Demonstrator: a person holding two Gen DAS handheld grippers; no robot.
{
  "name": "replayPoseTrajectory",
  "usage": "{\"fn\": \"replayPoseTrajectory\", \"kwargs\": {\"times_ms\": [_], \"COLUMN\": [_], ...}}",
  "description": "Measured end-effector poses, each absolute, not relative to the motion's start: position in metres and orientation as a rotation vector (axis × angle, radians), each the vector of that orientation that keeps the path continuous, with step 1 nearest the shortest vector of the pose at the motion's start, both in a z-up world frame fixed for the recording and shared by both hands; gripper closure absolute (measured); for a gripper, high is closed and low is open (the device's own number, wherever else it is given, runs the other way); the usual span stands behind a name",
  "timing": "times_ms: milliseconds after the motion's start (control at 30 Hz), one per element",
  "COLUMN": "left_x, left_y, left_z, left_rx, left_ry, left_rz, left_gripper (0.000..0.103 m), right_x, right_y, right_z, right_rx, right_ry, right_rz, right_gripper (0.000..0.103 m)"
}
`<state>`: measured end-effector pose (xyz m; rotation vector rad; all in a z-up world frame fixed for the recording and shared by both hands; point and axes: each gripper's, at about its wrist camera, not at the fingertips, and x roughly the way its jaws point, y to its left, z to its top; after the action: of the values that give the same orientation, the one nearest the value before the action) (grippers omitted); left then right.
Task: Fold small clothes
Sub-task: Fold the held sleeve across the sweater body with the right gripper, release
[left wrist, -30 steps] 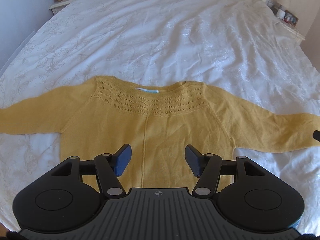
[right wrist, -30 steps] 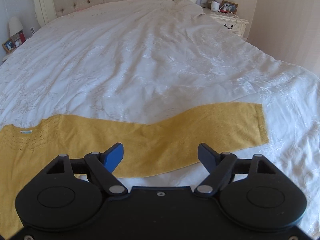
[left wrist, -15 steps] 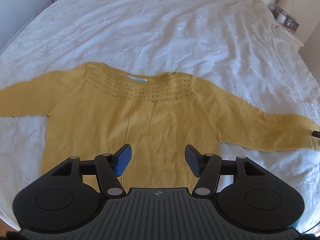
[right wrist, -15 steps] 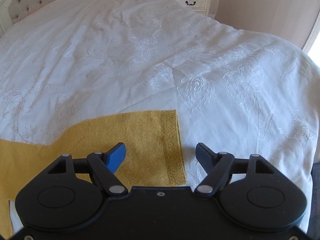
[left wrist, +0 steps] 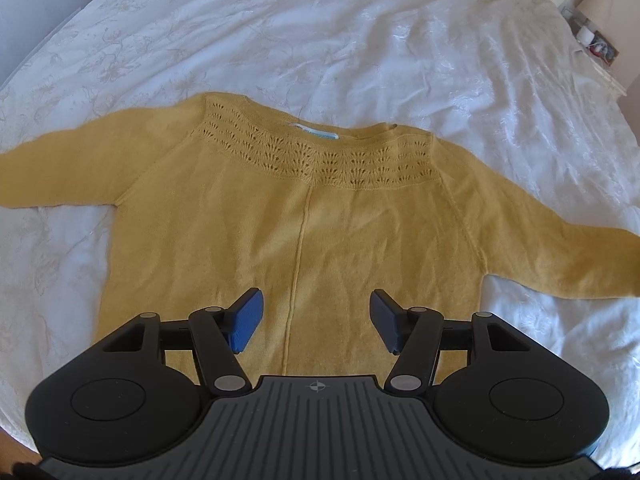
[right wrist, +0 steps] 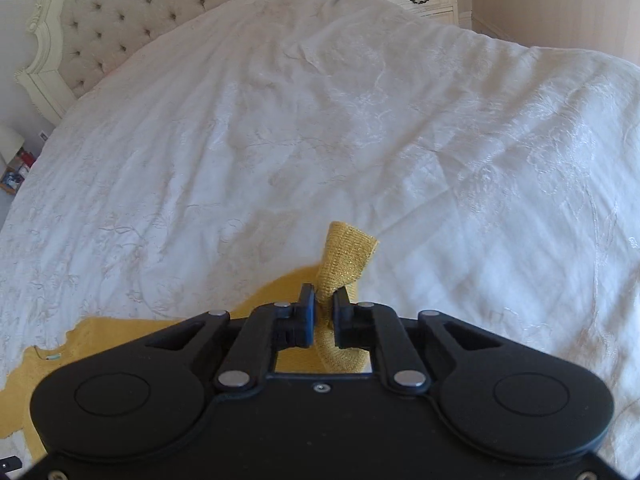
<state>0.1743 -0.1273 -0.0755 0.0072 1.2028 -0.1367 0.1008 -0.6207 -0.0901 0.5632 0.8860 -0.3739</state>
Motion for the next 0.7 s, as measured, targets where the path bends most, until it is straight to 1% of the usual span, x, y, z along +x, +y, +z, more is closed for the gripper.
{"fn": "replayPoseTrajectory", "kwargs": {"times_ms": [200, 367, 500, 700], "left_x": [0.182, 0.189, 0.193, 0.195], "left_y": [-0.091, -0.042, -0.002, 0.054], "left_z": [-0.083, -0.086, -0.090, -0.095], "left_rx": [0.011, 0.010, 0.009, 0.003], "left_ry": [1.208, 1.214, 1.227, 1.243], "left_rz": [-0.170, -0.157, -0.125, -0.067], "left_gripper": [0.045, 0.045, 0.045, 0.045], "right_x": [0.147, 0.196, 0.231, 0.275], "right_y": [-0.512, -0.407, -0.327, -0.218], "right_z": [-0.042, -0.022, -0.027, -0.065], "right_rx": [0.547, 0.590, 0.589, 0.539], "right_ry": [0.802, 0.758, 0.773, 0.874], "right_rz": [-0.153, 0.058, 0.198, 0.326], "right_gripper": [0.087, 0.087, 0.087, 0.087]}}
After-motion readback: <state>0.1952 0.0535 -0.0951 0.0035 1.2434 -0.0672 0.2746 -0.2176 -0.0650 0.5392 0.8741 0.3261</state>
